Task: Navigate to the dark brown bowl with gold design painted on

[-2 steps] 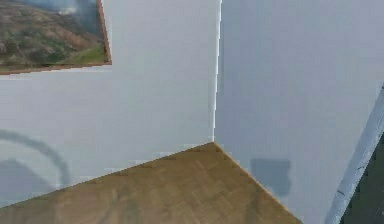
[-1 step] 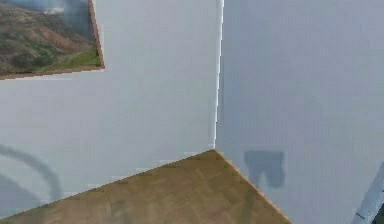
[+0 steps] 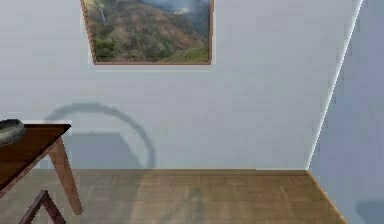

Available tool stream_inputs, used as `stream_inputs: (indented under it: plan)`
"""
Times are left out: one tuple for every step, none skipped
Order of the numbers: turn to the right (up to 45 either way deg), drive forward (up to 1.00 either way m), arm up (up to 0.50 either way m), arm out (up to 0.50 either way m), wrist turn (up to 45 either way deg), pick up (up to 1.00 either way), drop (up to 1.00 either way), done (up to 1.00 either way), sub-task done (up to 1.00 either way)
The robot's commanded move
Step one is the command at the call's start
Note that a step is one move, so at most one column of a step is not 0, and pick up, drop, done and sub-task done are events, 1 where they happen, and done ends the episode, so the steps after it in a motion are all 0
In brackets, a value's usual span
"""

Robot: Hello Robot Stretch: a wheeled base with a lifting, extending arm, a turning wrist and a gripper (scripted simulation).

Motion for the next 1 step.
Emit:
stream_inputs:
  plan:
    - [0.0, 0.40, 0.00, 0.00, 0.0, 0.00, 0.00, 0.00, 0.00]
